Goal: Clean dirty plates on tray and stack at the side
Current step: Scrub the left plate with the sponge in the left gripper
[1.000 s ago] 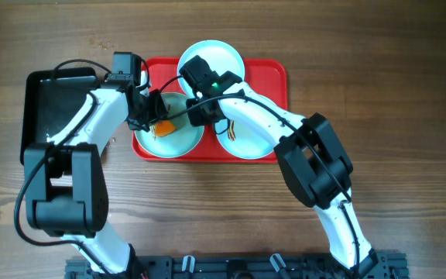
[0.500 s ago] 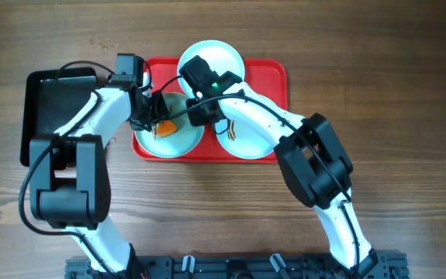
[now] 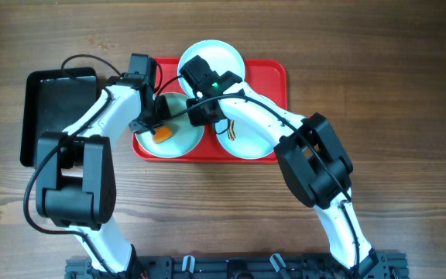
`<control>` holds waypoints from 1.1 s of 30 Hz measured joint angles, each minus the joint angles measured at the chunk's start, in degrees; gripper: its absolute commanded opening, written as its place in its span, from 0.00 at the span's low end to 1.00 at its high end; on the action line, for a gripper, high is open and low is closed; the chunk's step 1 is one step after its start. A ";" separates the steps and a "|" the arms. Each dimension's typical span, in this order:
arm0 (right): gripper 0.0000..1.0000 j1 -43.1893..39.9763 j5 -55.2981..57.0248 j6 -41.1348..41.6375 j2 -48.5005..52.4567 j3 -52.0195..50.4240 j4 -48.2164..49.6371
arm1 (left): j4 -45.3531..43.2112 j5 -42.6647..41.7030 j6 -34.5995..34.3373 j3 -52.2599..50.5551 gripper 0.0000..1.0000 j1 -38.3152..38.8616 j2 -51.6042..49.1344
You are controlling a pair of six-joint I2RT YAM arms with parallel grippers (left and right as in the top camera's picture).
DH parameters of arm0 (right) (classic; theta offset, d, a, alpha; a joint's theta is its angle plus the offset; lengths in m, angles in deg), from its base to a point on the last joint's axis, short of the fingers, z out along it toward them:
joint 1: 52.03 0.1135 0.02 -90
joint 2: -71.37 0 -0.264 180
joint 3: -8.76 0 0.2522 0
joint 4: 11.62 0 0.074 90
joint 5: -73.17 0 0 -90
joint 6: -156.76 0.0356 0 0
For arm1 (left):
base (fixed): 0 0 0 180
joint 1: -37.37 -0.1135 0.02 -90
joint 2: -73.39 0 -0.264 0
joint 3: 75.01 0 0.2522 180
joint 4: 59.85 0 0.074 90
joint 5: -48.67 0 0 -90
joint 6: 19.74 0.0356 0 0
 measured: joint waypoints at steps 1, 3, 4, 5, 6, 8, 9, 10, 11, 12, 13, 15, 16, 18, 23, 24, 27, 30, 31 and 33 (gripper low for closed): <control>0.04 0.00 0.02 0.02 0.00 0.00 0.00 | 0.87 2.47 0.00 0.00 0.04 0.00 0.07; 0.04 0.00 -0.09 0.00 0.00 0.00 0.02 | 2.14 6.62 0.00 0.00 0.04 0.02 0.11; 0.04 0.00 -0.04 0.00 0.00 0.02 0.02 | 2.69 8.52 0.00 0.00 0.04 0.07 0.15; 0.04 0.00 -0.07 0.00 0.00 0.02 0.00 | 2.97 9.66 0.02 0.00 0.04 0.20 0.15; 0.04 0.00 -0.11 0.00 0.00 0.00 0.00 | 3.10 10.40 0.00 0.02 0.04 0.44 0.26; 0.05 0.02 -0.17 0.00 0.00 0.02 -0.02 | 3.50 11.67 -0.02 0.15 0.04 0.96 0.46; 0.04 0.02 -0.24 0.00 0.00 0.02 -0.04 | 3.65 11.98 0.00 0.24 0.04 1.18 0.70; 0.04 0.00 -0.28 0.00 0.00 0.00 -0.11 | 3.54 11.89 0.00 0.28 0.04 1.27 1.05; 0.04 0.00 -0.28 0.00 0.00 0.00 -0.15 | 3.13 11.72 0.00 0.33 0.04 1.31 1.42; 0.05 0.00 -0.28 0.00 0.00 0.00 -0.15 | 1.88 10.51 0.00 0.33 0.04 1.42 2.23; 0.04 0.00 -0.28 0.00 0.00 0.00 -0.15 | 0.07 9.03 0.00 0.33 0.04 1.51 3.15; 0.04 0.00 -0.28 0.02 0.00 0.00 -0.20 | -2.67 5.75 0.00 0.59 0.04 1.73 4.72; 0.04 0.00 -0.26 0.00 0.00 0.02 -0.20 | -3.80 4.02 -0.02 0.83 0.04 1.88 5.42; 0.04 -0.02 -0.26 0.02 0.00 0.02 -0.24 | -4.81 1.38 -0.02 1.33 0.04 2.12 5.75; 0.05 -0.07 -0.26 0.02 0.00 0.00 -0.35 | -5.18 -3.04 -0.02 1.42 0.04 2.14 4.48; 0.04 -0.07 -0.26 0.02 0.00 0.00 -0.35 | -5.20 -3.67 -0.02 1.42 0.04 2.14 3.93; 0.04 -0.07 -0.28 0.00 0.00 0.00 -0.35 | -6.51 -5.99 -0.04 1.42 0.04 2.14 1.20; 0.04 -0.07 -0.33 0.02 0.00 0.00 -0.31 | -8.63 -8.26 -0.26 1.42 0.04 2.14 -1.33; 0.04 -0.07 -0.31 0.02 0.00 0.00 -0.33 | -9.31 -8.87 -0.68 1.46 0.04 2.14 -1.73; 0.04 -0.17 -0.48 0.02 0.00 0.00 -0.33 | -10.93 -9.79 -1.77 1.55 0.04 2.14 -1.88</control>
